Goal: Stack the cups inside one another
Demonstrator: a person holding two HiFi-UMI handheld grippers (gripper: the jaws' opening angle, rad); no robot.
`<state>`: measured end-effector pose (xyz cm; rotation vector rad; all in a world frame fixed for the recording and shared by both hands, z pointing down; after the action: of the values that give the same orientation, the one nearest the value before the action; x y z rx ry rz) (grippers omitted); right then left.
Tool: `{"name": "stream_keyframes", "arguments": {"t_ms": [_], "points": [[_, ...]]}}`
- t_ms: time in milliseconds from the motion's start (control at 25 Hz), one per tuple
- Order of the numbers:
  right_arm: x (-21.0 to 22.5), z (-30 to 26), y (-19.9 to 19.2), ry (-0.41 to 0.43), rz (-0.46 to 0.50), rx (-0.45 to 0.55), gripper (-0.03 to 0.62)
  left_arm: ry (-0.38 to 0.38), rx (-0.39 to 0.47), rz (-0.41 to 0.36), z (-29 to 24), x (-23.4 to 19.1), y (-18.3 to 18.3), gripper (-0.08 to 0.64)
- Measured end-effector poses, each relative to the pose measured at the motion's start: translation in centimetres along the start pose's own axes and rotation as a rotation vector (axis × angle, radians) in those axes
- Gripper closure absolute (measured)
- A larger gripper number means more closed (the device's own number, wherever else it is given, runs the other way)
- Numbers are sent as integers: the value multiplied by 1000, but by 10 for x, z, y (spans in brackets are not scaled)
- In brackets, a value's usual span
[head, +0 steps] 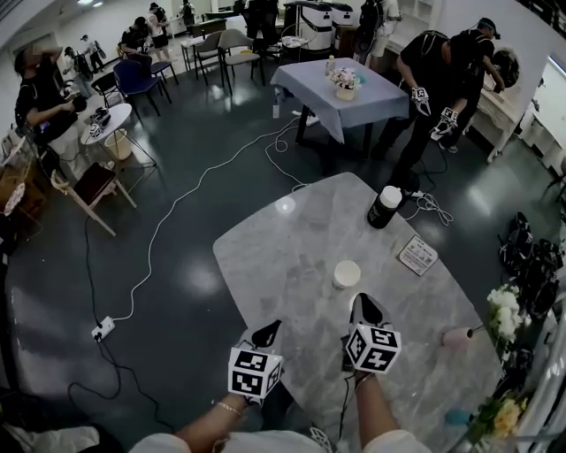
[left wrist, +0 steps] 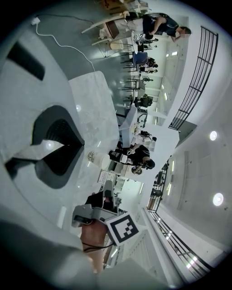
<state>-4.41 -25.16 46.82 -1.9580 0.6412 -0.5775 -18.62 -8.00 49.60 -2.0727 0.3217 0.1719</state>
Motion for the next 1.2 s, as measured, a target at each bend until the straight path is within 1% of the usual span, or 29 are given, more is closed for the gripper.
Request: {"name": "stream_keyframes", "arguments": {"t_ms": [280,560,760,880,1000,1200], "points": [[-20,33,-9,-12,-5,-1,578,-43,27,1,21,4,-3,559],[-42,78,-18,-41,7,3,580,-88,56,-27,50,7,-2,560],[-54,112,-30,-70,-19,17,580,-125,60,-61,72,11,-7,560],[-62,134,-41,-102,-34,29,580,-161,57,-98,84,18,-13,560],[-68,158,-55,-138,-74,50,580,-208,50,-141,91,29,-20,559],[-69,202,-78,-216,-126,61,584,-289,23,-171,95,50,-33,559]]}}
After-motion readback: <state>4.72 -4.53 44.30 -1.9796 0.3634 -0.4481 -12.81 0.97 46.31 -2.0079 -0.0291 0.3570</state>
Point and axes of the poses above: the fingertips, and each gripper's own axes: z backward along the fingers, x to its right, y out of its top, the point moved 4 cm from there along z, backward along the fingers
